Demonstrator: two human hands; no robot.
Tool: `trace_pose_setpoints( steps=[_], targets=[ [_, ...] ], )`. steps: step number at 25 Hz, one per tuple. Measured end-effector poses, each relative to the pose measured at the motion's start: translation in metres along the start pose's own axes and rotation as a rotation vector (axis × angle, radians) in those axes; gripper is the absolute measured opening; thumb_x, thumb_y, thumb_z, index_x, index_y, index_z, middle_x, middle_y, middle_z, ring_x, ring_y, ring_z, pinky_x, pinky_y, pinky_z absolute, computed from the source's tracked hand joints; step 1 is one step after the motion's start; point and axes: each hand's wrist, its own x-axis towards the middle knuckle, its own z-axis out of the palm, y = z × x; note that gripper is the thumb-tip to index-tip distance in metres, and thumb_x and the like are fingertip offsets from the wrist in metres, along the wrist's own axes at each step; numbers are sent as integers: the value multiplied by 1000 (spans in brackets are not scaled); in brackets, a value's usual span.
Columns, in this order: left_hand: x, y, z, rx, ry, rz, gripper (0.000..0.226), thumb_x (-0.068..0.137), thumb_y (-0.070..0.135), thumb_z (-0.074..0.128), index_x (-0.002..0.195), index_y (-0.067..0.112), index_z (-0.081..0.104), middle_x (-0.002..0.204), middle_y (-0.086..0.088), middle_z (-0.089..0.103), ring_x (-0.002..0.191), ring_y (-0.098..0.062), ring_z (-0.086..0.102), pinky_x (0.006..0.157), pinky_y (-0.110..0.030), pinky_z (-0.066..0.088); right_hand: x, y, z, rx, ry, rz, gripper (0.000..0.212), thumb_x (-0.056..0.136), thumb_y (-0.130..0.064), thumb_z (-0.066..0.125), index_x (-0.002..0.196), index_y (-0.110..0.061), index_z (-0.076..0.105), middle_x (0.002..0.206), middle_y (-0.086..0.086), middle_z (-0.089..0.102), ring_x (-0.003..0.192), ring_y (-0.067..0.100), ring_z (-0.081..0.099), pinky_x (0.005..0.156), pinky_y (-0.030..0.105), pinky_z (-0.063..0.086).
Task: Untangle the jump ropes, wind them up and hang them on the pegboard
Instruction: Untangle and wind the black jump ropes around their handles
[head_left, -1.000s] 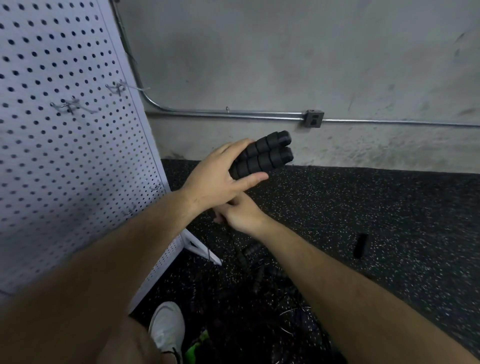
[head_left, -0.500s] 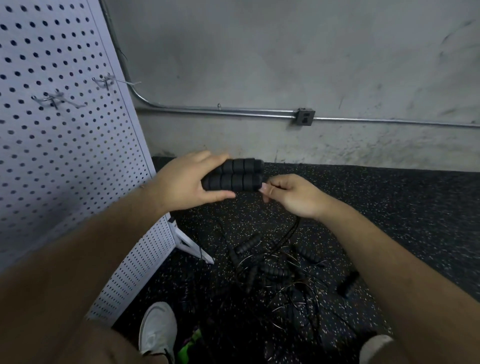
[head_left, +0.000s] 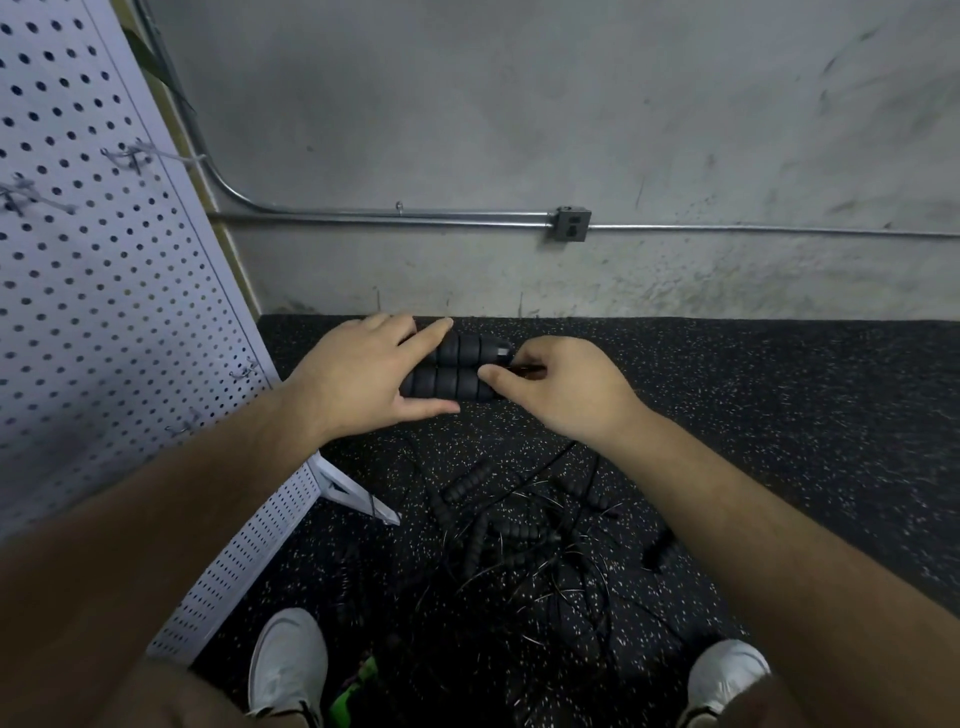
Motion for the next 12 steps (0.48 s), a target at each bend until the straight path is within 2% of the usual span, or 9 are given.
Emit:
trace_pose_setpoints(
  steps=[4, 8, 12],
  targets=[
    [1, 1, 3, 35, -54, -8, 117, 73, 98, 12, 160, 21, 25, 119, -2, 58, 105, -21, 57, 81, -34, 49, -5, -5, 9, -149, 115, -73, 33, 90, -54, 65, 89, -21, 64, 76, -6, 65, 69, 15, 60, 56, 28, 41],
    [2, 5, 12, 25, 2, -2, 109, 78, 93, 10, 154, 20, 38, 113, -4, 61, 98, -24, 61, 73, -36, 51, -6, -10, 11, -261, 153, -120, 27, 93, -46, 63, 95, -19, 61, 83, -7, 58, 77, 17, 57, 62, 29, 37],
    [2, 5, 14, -27, 41, -15, 96, 80, 90, 22, 138, 20, 52, 107, -4, 64, 96, -26, 63, 72, -37, 52, -16, -18, -1, -362, 55, -290, 22, 95, -36, 55, 106, -18, 62, 90, -4, 62, 77, 19, 61, 63, 31, 48]
  ],
)
